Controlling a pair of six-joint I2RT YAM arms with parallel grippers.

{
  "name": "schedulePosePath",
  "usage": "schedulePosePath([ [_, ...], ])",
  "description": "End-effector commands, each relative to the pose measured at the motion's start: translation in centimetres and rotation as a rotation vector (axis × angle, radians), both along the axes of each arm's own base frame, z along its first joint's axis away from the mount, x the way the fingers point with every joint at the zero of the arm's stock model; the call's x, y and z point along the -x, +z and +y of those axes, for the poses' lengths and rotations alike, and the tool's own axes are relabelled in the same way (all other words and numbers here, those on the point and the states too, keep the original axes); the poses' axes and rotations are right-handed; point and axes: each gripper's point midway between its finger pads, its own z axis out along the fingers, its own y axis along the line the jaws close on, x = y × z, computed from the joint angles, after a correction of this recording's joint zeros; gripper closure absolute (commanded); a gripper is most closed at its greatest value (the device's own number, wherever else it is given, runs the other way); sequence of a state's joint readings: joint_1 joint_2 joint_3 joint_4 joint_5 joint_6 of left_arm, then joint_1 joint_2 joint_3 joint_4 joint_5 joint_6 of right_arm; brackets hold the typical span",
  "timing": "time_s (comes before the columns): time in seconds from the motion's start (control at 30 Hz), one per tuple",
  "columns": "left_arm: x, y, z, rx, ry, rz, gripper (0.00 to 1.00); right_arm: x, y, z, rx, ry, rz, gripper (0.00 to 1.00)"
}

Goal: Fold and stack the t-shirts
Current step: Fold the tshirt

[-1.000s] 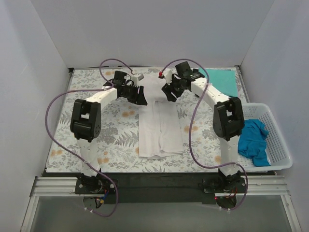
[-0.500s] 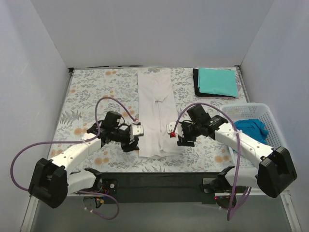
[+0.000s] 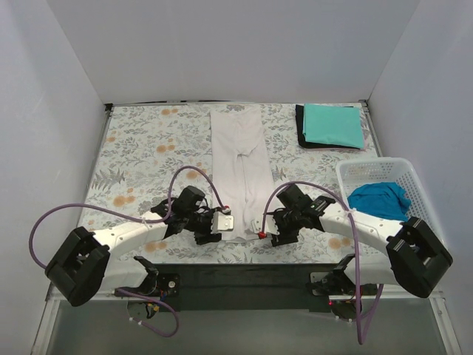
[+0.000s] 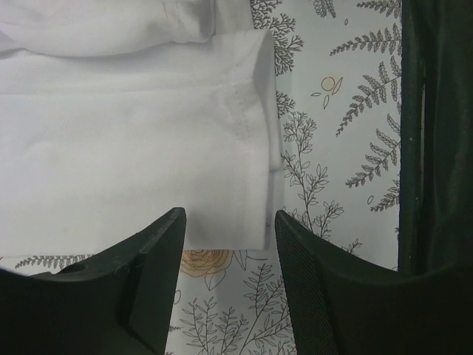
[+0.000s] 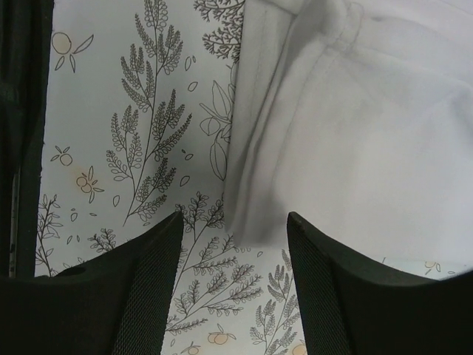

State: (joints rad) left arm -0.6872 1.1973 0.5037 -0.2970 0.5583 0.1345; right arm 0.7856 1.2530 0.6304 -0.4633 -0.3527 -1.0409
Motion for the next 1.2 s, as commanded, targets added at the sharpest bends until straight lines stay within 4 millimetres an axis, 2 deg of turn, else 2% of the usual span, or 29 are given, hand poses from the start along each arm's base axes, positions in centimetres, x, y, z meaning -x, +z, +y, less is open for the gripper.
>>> schedulePosePath([
  [0.0, -0.4, -0.3, -0.8, 0.004, -0.028, -0.053, 0.50, -0.5, -1.2, 0.5, -0.002, 0.017, -0.046, 0.36],
  [0.13, 0.2, -2.0, -0.5, -0.043, -0.035, -0.023, 0.53, -0.3, -2.4, -0.2, 0.039, 0.014, -0.036, 0.47],
  [0.2, 0.2, -2.5, -0.2, -0.065, -0.028, -0.018, 0.55, 0.1, -3.0, -0.7, 0.057, 0.017, -0.030, 0.57],
  [0.23, 0.3, -2.7, -0.1, -0.075, -0.029, -0.012, 0.60, 0.4, -3.5, -1.2, 0.073, 0.019, -0.030, 0.62],
  [0.27, 0.3, -2.8, 0.0, -0.081, -0.027, -0.011, 0.64, 0.6, -3.7, -1.3, 0.080, 0.025, -0.031, 0.74],
  [0.33, 0.3, -2.9, 0.1, -0.085, -0.025, -0.012, 0.71, 1.1, -4.0, -1.4, 0.093, 0.037, -0.030, 0.85],
  [0.37, 0.4, -2.9, 0.1, -0.090, -0.025, -0.008, 0.79, 1.4, -4.1, -1.5, 0.097, 0.040, -0.030, 0.95],
  [0.4, 0.5, -2.8, 0.1, -0.091, -0.028, -0.005, 0.84, 1.6, -4.0, -1.4, 0.096, 0.036, -0.029, 0.99],
  [0.47, 0.8, -2.4, 0.1, -0.088, -0.036, -0.001, 0.98, 2.2, -3.7, -1.0, 0.087, 0.048, -0.031, 0.99],
  [0.5, 1.0, -2.3, 0.2, -0.089, -0.041, 0.001, 1.00, 2.6, -3.4, -0.7, 0.082, 0.043, -0.023, 0.99],
  [0.6, 2.4, -1.2, 0.1, -0.072, -0.078, 0.017, 1.00, 4.0, -2.0, 0.1, 0.062, 0.066, 0.013, 0.99],
  [0.63, 3.2, -0.5, -0.2, -0.045, -0.109, 0.037, 1.00, 4.7, -1.6, 0.4, 0.054, 0.069, 0.048, 0.99],
  [0.67, 4.1, -0.3, 0.2, -0.054, -0.114, 0.074, 1.00, 5.2, -1.3, 0.1, 0.065, 0.067, 0.074, 0.99],
  [0.77, 4.9, 2.0, -0.1, 0.001, -0.100, 0.097, 1.00, 4.9, 1.0, 1.3, 0.016, 0.074, 0.072, 0.99],
  [0.87, 4.6, 3.8, -0.4, 0.033, -0.077, 0.082, 1.00, 4.4, 3.1, 2.3, -0.031, 0.072, 0.060, 0.99],
  [1.0, 3.9, 5.1, -0.8, 0.058, -0.046, 0.080, 1.00, 3.2, 5.2, 2.9, -0.085, 0.043, 0.029, 0.99],
  [1.1, 2.3, 6.1, -1.1, 0.088, -0.025, 0.062, 1.00, 1.4, 6.3, 2.9, -0.111, -0.002, 0.000, 0.99],
  [1.17, 0.6, 6.4, -1.0, 0.100, 0.012, 0.061, 1.00, 0.2, 7.6, 3.2, -0.139, -0.018, -0.025, 0.99],
])
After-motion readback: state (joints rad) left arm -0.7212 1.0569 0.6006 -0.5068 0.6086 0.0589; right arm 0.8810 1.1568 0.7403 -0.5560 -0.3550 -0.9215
